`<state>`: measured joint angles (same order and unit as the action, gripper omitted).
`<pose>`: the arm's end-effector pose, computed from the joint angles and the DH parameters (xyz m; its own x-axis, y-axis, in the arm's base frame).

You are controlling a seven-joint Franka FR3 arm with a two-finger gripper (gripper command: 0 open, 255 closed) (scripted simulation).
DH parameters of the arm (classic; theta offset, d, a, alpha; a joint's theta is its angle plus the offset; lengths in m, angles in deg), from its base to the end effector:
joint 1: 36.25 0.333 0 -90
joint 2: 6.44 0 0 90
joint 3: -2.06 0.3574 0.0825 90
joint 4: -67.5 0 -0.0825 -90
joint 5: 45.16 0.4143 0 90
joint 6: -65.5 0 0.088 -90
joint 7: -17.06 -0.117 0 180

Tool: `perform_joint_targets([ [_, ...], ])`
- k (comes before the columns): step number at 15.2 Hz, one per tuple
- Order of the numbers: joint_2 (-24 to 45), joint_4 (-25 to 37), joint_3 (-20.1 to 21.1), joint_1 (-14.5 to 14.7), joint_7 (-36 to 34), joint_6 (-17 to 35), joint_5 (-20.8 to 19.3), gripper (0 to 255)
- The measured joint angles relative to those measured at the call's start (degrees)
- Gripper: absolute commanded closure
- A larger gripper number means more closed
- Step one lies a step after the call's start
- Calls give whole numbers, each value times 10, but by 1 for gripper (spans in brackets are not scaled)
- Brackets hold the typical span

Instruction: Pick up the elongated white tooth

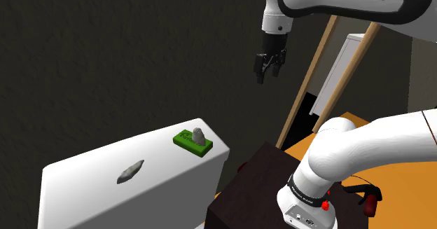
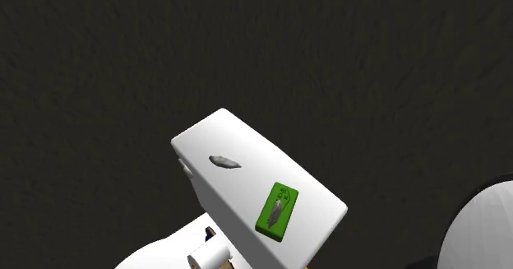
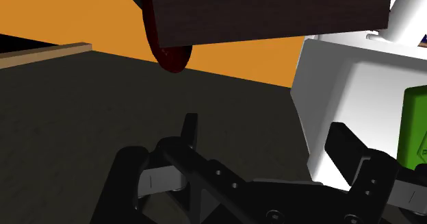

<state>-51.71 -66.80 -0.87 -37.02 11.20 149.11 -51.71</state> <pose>0.2922 -0.0389 0.6078 0.9834 -0.1598 -0.0863 -0.1523 -0.9845 0.0872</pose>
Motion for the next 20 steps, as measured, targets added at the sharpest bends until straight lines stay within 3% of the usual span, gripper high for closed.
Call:
perform_joint_targets([
  [4,-8,-18,25,0,-47,4,25,0],
  [12,-2,-65,131,6,-234,45,137,0],
  [20,81,-50,243,5,-419,122,235,0],
])
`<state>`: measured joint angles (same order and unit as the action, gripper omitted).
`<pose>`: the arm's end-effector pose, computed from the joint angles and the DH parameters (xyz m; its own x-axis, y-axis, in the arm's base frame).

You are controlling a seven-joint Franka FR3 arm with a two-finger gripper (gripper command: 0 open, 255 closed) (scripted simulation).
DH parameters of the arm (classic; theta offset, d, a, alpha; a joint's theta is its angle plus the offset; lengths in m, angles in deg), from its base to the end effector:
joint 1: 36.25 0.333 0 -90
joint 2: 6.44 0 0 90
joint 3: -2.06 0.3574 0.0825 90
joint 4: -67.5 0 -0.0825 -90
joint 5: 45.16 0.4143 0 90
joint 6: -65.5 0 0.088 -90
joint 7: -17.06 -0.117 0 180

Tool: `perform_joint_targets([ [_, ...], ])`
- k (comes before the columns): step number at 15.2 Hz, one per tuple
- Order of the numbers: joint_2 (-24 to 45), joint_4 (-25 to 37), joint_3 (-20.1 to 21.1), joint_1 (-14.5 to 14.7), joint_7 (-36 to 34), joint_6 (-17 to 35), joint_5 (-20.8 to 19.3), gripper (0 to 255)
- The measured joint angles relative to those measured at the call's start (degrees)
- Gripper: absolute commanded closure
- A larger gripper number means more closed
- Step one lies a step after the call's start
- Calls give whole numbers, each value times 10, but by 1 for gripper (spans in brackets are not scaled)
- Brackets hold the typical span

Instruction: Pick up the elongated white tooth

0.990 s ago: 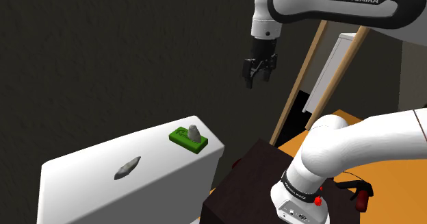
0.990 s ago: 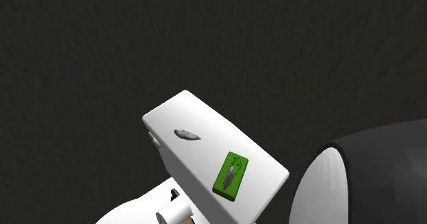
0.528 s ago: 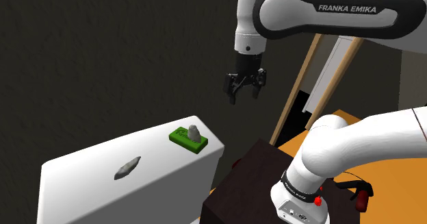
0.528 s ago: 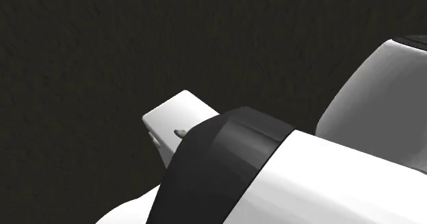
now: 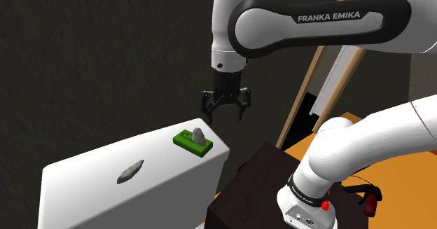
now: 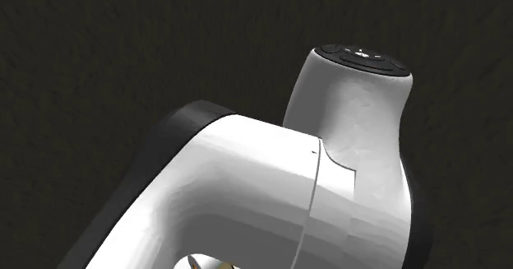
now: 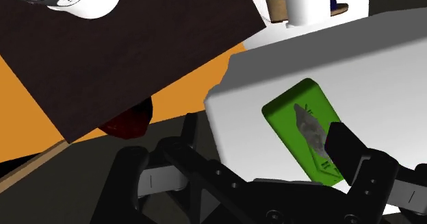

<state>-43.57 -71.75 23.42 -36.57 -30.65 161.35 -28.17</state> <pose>0.3179 0.1741 0.5165 0.8133 -0.5645 -0.1412 -0.5626 -0.8248 0.0568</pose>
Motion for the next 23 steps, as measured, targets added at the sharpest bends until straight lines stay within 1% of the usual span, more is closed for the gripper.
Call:
perform_joint_targets([
  [3,40,13,41,-4,-67,35,27,0],
  [6,83,30,79,-10,-131,70,46,0],
  [8,120,52,106,-17,-178,94,51,0],
  [11,186,85,146,-31,-249,136,47,0],
  [13,234,111,170,-40,-298,162,35,0],
  [15,288,143,192,-47,-352,188,13,0],
  [17,344,169,211,-47,-410,218,-16,0],
  [20,423,219,221,-37,-495,244,-65,0],
  [22,470,254,218,-23,-545,254,-97,0],
  [23,484,262,216,-18,-558,260,-107,0],
])
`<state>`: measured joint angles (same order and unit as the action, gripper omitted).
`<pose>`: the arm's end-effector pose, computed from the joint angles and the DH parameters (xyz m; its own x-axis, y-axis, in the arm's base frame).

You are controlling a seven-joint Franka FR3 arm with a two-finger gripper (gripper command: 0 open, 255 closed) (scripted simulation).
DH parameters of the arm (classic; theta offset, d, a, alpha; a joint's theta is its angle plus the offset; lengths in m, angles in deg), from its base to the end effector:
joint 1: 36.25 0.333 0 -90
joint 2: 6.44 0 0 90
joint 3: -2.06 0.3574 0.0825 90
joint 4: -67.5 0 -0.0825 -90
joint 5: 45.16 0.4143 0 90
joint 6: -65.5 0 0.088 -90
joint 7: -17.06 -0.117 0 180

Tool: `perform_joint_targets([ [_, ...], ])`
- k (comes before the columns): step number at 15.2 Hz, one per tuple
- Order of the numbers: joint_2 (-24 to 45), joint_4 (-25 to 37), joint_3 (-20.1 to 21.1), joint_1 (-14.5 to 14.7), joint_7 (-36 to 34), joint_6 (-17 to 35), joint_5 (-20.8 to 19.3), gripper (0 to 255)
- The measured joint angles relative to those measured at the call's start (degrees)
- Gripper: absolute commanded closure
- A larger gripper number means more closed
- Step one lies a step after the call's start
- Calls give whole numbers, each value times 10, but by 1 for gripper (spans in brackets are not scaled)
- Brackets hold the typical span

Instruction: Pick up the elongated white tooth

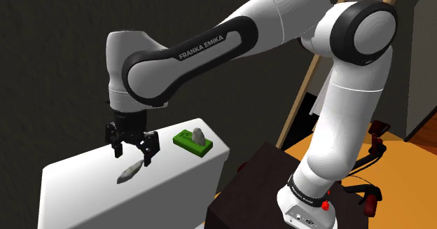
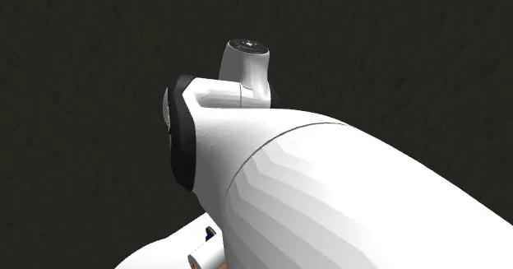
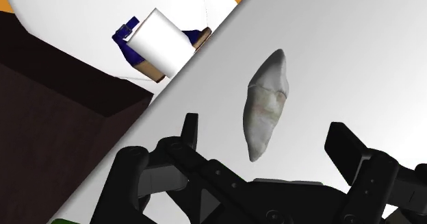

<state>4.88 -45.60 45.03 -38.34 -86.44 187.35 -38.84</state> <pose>0.4751 0.3968 0.4130 0.3828 -0.8975 -0.2191 -0.9134 -0.4032 0.0560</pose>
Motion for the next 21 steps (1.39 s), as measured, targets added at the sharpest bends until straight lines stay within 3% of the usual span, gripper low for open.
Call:
perform_joint_targets([
  [7,40,-12,-10,13,-18,47,-27,0],
  [8,42,-14,-11,14,-18,49,-28,255],
  [21,34,-9,-8,11,-15,38,-23,255],
])
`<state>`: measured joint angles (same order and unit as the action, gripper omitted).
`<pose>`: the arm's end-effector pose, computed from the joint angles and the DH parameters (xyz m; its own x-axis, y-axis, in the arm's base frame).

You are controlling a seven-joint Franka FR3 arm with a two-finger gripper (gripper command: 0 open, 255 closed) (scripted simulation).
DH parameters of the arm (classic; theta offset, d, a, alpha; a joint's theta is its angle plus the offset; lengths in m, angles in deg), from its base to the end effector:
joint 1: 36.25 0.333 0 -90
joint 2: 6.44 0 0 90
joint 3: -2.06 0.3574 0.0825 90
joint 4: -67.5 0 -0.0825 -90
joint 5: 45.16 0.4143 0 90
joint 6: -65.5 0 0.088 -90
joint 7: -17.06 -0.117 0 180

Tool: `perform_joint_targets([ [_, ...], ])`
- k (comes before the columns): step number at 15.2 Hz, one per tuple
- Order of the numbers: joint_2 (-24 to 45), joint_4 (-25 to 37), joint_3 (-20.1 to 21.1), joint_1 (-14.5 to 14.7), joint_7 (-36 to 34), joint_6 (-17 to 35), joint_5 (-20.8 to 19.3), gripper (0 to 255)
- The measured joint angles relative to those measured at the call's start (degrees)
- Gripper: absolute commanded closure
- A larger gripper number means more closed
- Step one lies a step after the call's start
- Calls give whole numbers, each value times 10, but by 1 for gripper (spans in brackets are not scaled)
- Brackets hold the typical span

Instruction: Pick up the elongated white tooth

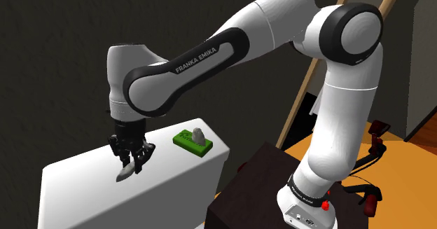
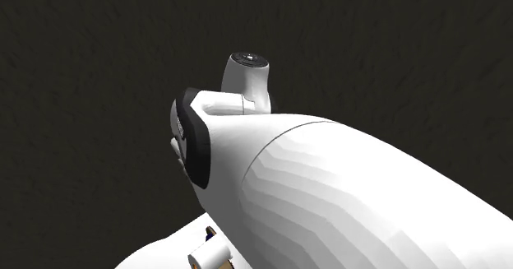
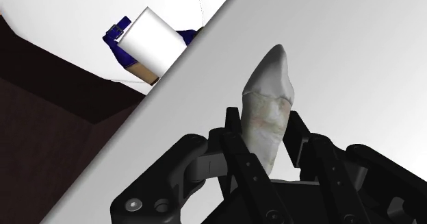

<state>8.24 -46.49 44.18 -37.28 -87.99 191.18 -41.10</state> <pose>0.4815 0.3991 0.3821 0.3705 -0.9024 -0.2199 -0.9189 -0.3907 0.0553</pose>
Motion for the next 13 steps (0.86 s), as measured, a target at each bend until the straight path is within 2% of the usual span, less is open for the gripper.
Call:
perform_joint_targets([
  [13,-45,50,10,-13,5,-87,28,255],
])
